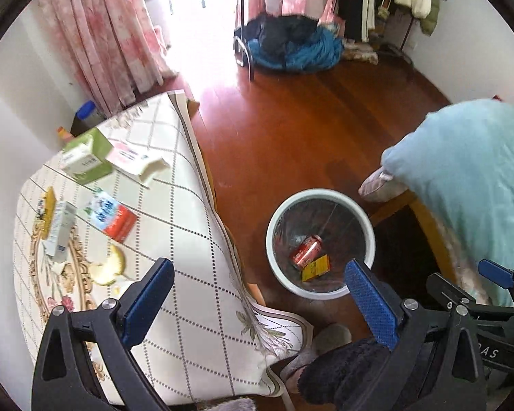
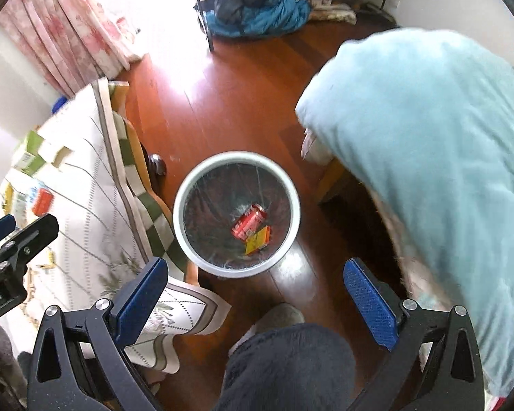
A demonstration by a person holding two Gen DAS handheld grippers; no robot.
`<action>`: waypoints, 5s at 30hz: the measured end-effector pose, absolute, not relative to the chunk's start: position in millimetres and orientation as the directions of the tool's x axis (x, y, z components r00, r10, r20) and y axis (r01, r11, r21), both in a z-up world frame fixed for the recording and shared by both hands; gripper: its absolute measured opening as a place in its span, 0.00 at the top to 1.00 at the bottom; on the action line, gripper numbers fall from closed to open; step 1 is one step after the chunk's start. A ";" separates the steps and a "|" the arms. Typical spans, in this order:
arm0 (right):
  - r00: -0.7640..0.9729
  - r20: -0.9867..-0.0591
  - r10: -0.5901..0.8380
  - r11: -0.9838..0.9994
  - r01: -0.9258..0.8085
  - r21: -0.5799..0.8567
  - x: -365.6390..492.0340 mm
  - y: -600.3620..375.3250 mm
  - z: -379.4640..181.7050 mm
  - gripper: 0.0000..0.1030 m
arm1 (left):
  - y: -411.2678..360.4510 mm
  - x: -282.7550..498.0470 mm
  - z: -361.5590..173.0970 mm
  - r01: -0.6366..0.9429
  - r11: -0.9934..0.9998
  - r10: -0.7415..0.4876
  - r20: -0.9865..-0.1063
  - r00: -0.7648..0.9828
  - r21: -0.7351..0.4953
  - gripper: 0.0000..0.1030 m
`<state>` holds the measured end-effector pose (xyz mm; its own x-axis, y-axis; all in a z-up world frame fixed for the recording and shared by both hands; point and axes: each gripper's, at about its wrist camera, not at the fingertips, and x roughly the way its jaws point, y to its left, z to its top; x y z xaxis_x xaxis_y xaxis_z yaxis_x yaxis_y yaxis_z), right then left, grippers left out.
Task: Collect trash
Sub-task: 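Grasp the white medicine box with the left tool while the right tool grasps the milk carton, then carry the medicine box and milk carton to the wastebasket and release both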
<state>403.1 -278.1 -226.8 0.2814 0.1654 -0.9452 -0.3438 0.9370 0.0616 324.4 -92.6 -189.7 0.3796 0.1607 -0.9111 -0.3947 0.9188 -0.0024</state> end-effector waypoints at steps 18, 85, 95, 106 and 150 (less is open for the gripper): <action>0.223 -0.893 0.392 0.787 -0.584 0.200 364.4 -133.3 -148.5 0.00 | 74.5 232.6 -161.9 -0.655 0.750 0.379 -0.872 0.311 0.093 0.01; 0.094 -0.961 0.258 0.687 -0.718 0.115 330.8 20.4 -298.9 0.47 | 116.4 189.8 -241.6 -0.724 0.683 0.318 -0.931 0.180 0.094 0.69; 0.216 -0.887 0.408 0.730 -0.661 0.174 349.8 -60.2 -193.2 0.47 | 59.7 224.9 -163.4 -0.624 0.781 0.296 -0.875 0.383 -0.009 0.69; 0.294 -0.891 0.346 0.854 -0.492 0.169 419.4 -203.5 -185.6 0.47 | -33.7 328.9 -171.4 -0.438 0.883 0.064 -0.883 0.465 -0.167 0.69; 0.176 -0.977 0.117 0.938 -0.343 0.050 467.3 -262.0 -314.9 0.00 | -74.9 370.3 -264.2 -0.424 0.905 0.081 -0.963 0.256 -0.037 0.10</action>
